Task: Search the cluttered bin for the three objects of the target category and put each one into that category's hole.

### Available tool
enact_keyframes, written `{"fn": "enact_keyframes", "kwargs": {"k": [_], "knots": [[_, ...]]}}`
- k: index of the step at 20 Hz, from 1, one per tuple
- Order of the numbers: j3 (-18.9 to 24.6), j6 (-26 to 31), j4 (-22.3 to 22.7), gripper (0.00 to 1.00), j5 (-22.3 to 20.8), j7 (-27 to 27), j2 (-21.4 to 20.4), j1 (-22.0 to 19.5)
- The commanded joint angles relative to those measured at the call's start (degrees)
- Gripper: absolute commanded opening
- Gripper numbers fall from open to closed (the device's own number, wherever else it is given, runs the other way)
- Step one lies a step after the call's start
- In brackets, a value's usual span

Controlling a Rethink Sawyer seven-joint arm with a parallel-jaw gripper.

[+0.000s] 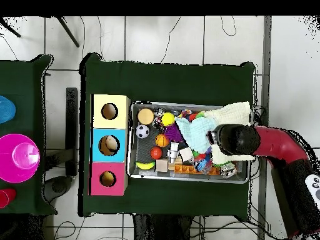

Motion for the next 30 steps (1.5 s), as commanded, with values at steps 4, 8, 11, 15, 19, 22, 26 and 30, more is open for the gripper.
{"fn": "enact_keyframes", "kwargs": {"k": [4,8,11,15,19,22,26,30], "knots": [[3.0,-2.5,2.2,1.0,-2.3,-7.7,3.2,-0.8],[3.2,-0.6,1.4,1.0,-1.5,-8.1,2.2,-0.5],[3.3,0.6,1.0,1.0,-1.1,-8.4,1.1,-0.2],[3.3,2.3,0.7,1.0,-0.7,-9.2,0.1,-0.2],[3.7,4.1,0.2,1.0,0.4,-9.4,-0.8,0.1],[3.7,4.2,0.7,1.0,0.6,-9.0,-1.4,0.2],[3.6,4.6,0.5,1.0,1.0,-8.2,-1.9,1.0],[3.9,4.9,-0.3,1.0,1.8,-7.3,-1.0,1.8]]}}
